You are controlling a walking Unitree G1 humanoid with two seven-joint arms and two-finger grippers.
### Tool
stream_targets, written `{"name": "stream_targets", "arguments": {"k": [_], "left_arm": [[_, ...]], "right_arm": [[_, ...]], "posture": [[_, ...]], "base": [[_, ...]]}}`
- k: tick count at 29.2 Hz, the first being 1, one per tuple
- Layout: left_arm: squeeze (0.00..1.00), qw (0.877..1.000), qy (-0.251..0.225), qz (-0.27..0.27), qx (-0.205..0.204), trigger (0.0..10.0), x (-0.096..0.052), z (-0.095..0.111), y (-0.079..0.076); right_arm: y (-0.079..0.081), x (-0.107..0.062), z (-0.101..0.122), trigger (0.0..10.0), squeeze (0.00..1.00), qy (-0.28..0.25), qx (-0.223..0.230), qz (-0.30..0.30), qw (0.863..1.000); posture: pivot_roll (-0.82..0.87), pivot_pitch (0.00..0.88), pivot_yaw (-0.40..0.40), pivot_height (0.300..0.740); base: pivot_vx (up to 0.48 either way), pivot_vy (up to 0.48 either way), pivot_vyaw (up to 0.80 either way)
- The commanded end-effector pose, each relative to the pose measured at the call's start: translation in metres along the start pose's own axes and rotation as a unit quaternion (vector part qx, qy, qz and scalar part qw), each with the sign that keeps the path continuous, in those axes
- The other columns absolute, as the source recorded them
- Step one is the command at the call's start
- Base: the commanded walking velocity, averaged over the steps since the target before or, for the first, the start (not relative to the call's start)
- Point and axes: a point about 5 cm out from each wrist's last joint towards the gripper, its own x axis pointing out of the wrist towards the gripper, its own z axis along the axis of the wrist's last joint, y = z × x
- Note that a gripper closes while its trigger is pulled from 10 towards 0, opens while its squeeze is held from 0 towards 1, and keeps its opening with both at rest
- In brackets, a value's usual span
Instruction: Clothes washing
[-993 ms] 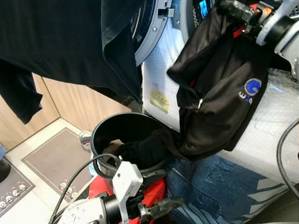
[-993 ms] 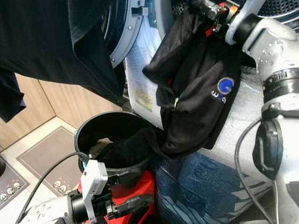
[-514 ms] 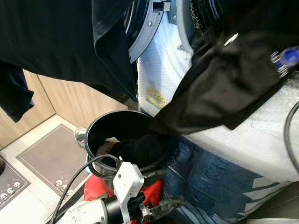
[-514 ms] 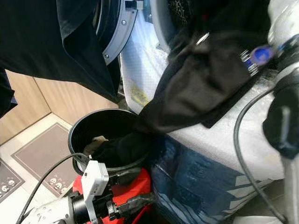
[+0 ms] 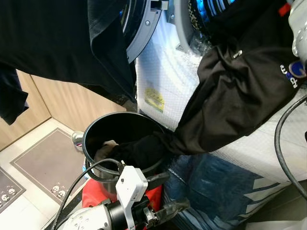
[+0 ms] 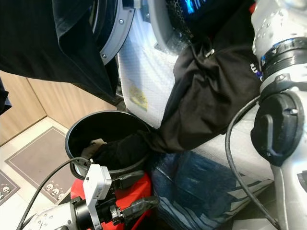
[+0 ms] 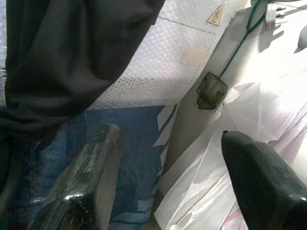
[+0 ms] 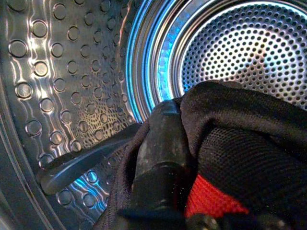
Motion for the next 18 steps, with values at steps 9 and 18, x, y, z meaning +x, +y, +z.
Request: {"name": "stream_targets", "arguments": {"k": [9, 18], "left_arm": [[0.0, 1.0, -0.003, -0.007, -0.006, 10.0, 0.0, 0.004, -0.005], [0.0, 1.0, -0.003, -0.003, -0.008, 10.0, -0.001, 0.004, -0.006]], "right_arm": [[-0.002, -0.009, -0.057, 10.0, 0.0, 0.161, -0.097, 0.055, 0.981], [-0.02, -0.019, -0.086, 10.0, 0.0, 0.248, -0.161, 0.057, 0.954]], "posture": [[0.02, 0.165, -0.109, 0.74], [0.02, 0.173, -0.107, 0.74]], "base": [[0.0, 0.0, 0.0], [0.0, 0.0, 0.0]]}}
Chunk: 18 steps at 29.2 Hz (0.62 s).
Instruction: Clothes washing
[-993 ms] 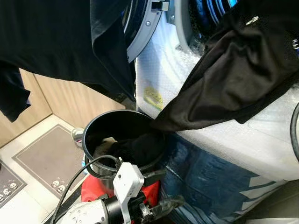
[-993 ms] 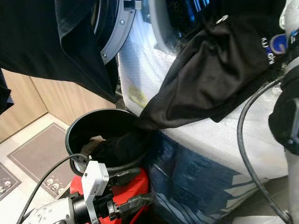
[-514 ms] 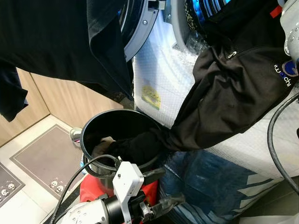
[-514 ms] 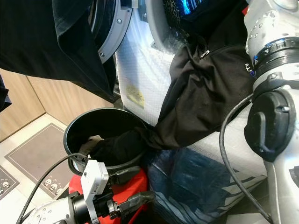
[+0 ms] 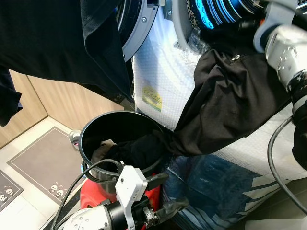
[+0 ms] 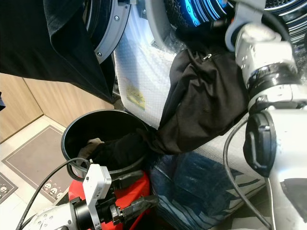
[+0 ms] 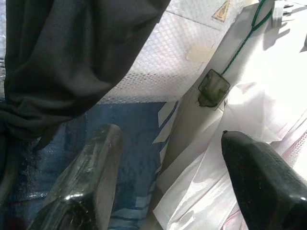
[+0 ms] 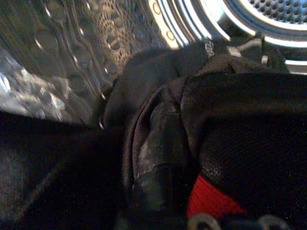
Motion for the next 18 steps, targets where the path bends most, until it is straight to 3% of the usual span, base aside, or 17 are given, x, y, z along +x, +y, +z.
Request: {"name": "stream_targets", "arguments": {"k": [1, 4, 5, 6, 11, 18], "left_arm": [[0.0, 1.0, -0.005, -0.011, -0.001, 10.0, -0.001, 0.004, -0.006], [0.0, 1.0, -0.004, -0.011, -0.001, 10.0, -0.001, 0.004, -0.006], [0.0, 1.0, -0.003, -0.01, -0.001, 10.0, -0.001, 0.004, -0.006], [0.0, 1.0, -0.003, -0.01, -0.001, 10.0, -0.001, 0.004, -0.006], [0.0, 1.0, -0.003, -0.01, 0.0, 10.0, -0.001, 0.005, -0.004], [0.0, 1.0, -0.002, -0.012, 0.001, 10.0, -0.001, 0.005, -0.003]], "right_arm": [[-0.011, -0.003, -0.001, 10.0, 0.0, 0.015, -0.008, -0.006, 1.0], [-0.013, -0.004, -0.004, 10.0, 0.0, 0.027, -0.005, 0.002, 1.0], [-0.015, -0.004, -0.004, 10.0, 0.61, 0.028, -0.006, 0.001, 1.0], [-0.016, -0.005, -0.002, 10.0, 1.0, 0.024, -0.005, 0.003, 1.0], [-0.019, -0.011, 0.022, 10.0, 1.0, -0.032, 0.019, 0.041, 0.998], [-0.034, -0.019, 0.031, 10.0, 1.0, -0.034, 0.013, 0.044, 0.998]], "posture": [[0.02, 0.173, -0.107, 0.74], [0.02, 0.174, -0.106, 0.74], [0.02, 0.174, -0.105, 0.74], [0.02, 0.173, -0.103, 0.74], [0.02, 0.168, -0.096, 0.74], [0.01, 0.162, -0.091, 0.74]], "base": [[0.0, 0.0, 0.0], [0.0, 0.0, 0.0], [0.0, 0.0, 0.0], [0.0, 0.0, 0.0], [0.0, 0.0, 0.0], [0.0, 0.0, 0.0]]}}
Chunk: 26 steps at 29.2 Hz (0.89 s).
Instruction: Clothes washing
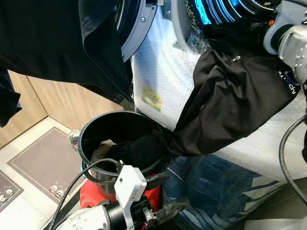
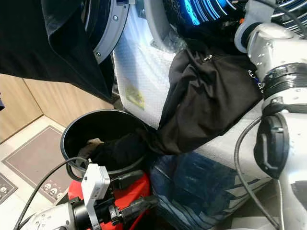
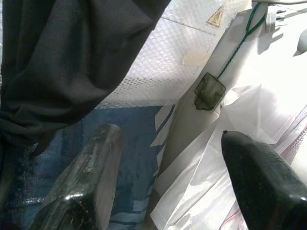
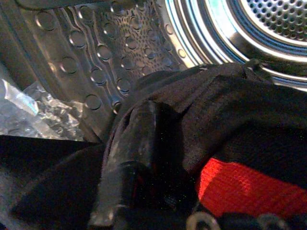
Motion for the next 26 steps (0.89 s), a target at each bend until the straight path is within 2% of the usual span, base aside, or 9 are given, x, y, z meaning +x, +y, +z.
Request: {"name": "stream_targets", "arguments": {"k": [1, 3, 12, 18, 21, 23, 24, 25, 26], "left_arm": [[0.0, 1.0, 0.001, -0.004, -0.001, 10.0, 0.0, 0.002, -0.001], [0.0, 1.0, 0.001, -0.004, 0.0, 10.0, 0.0, 0.002, 0.0], [0.0, 1.0, 0.001, -0.007, 0.003, 10.0, 0.002, 0.003, 0.002], [0.0, 1.0, 0.0, -0.007, 0.005, 10.0, 0.003, 0.003, 0.002], [0.0, 1.0, 0.0, -0.005, 0.006, 10.0, 0.002, 0.003, 0.002], [0.0, 1.0, -0.001, -0.004, 0.006, 10.0, 0.002, 0.003, 0.002], [0.0, 1.0, 0.0, -0.004, 0.006, 10.0, 0.002, 0.003, 0.002], [0.0, 1.0, -0.001, -0.005, 0.006, 10.0, 0.003, 0.003, 0.002], [0.0, 1.0, -0.001, -0.005, 0.006, 10.0, 0.003, 0.003, 0.002]], "right_arm": [[-0.012, -0.008, 0.009, 10.0, 1.0, -0.003, -0.025, -0.01, 1.0], [-0.016, -0.01, 0.008, 10.0, 1.0, 0.009, -0.044, -0.012, 0.999], [-0.025, -0.019, 0.004, 10.0, 1.0, 0.068, -0.062, -0.018, 0.996], [-0.021, -0.023, 0.003, 10.0, 1.0, 0.067, -0.037, -0.033, 0.997], [-0.012, -0.028, 0.007, 10.0, 1.0, 0.044, -0.02, -0.031, 0.998], [-0.009, -0.03, 0.008, 10.0, 0.96, 0.039, -0.008, -0.031, 0.999], [-0.007, -0.031, 0.007, 10.0, 0.55, 0.04, 0.002, -0.033, 0.999], [-0.004, -0.035, 0.004, 10.0, 0.0, 0.045, 0.02, -0.035, 0.998], [-0.004, -0.035, 0.004, 10.0, 0.0, 0.045, 0.02, -0.035, 0.998]], "posture": [[0.01, 0.161, -0.09, 0.74], [0.01, 0.161, -0.088, 0.74], [0.0, 0.158, -0.085, 0.74], [0.0, 0.151, -0.088, 0.74], [0.0, 0.149, -0.091, 0.74], [0.0, 0.149, -0.091, 0.74], [-0.01, 0.147, -0.091, 0.74], [-0.01, 0.143, -0.093, 0.74], [-0.01, 0.143, -0.093, 0.74]], "base": [[0.0, 0.0, 0.0], [0.0, 0.0, 0.0], [0.0, 0.0, 0.0], [0.0, 0.0, 0.0], [0.0, 0.0, 0.0], [0.0, 0.0, 0.0], [0.0, 0.0, 0.0], [0.0, 0.0, 0.0], [0.0, 0.0, 0.0]]}}
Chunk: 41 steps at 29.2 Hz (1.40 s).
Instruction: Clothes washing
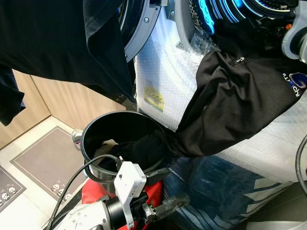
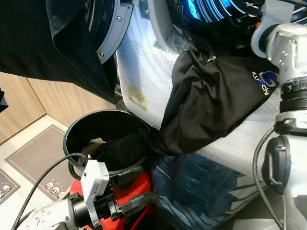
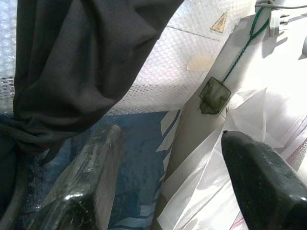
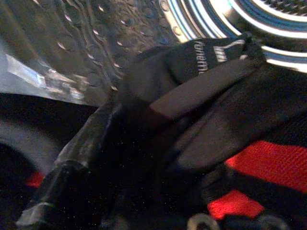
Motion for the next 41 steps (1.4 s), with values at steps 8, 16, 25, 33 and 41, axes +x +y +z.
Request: {"name": "stream_targets", "arguments": {"k": [8, 16, 25, 33, 41], "left_arm": [[0.0, 1.0, 0.004, -0.009, -0.002, 10.0, 0.003, -0.002, 0.001], [0.0, 1.0, 0.003, -0.016, 0.0, 10.0, 0.005, -0.002, 0.001], [0.0, 1.0, 0.003, -0.021, 0.0, 10.0, 0.006, -0.001, 0.004], [0.0, 1.0, 0.005, -0.021, 0.006, 10.0, 0.005, 0.0, 0.007], [0.0, 1.0, 0.01, -0.012, 0.011, 10.0, 0.003, -0.001, 0.009]], "right_arm": [[0.013, -0.029, -0.018, 10.0, 0.0, -0.014, 0.042, -0.011, 0.999], [0.02, -0.052, -0.022, 10.0, 0.0, -0.078, 0.094, 0.009, 0.992], [0.05, -0.093, -0.043, 10.0, 0.0, -0.205, 0.078, 0.24, 0.946], [0.07, -0.116, -0.101, 10.0, 0.0, -0.132, 0.058, 0.428, 0.892], [0.076, -0.115, -0.149, 10.0, 0.0, -0.021, 0.023, 0.451, 0.892]], "posture": [[-0.03, 0.125, -0.083, 0.74], [-0.04, 0.116, -0.078, 0.74], [-0.05, 0.121, -0.065, 0.74], [-0.04, 0.119, -0.051, 0.74], [-0.03, 0.116, -0.046, 0.74]], "base": [[0.0, 0.0, 0.0], [0.0, 0.0, 0.0], [0.0, 0.0, 0.0], [0.0, 0.0, 0.0], [0.0, 0.0, 0.0]]}}
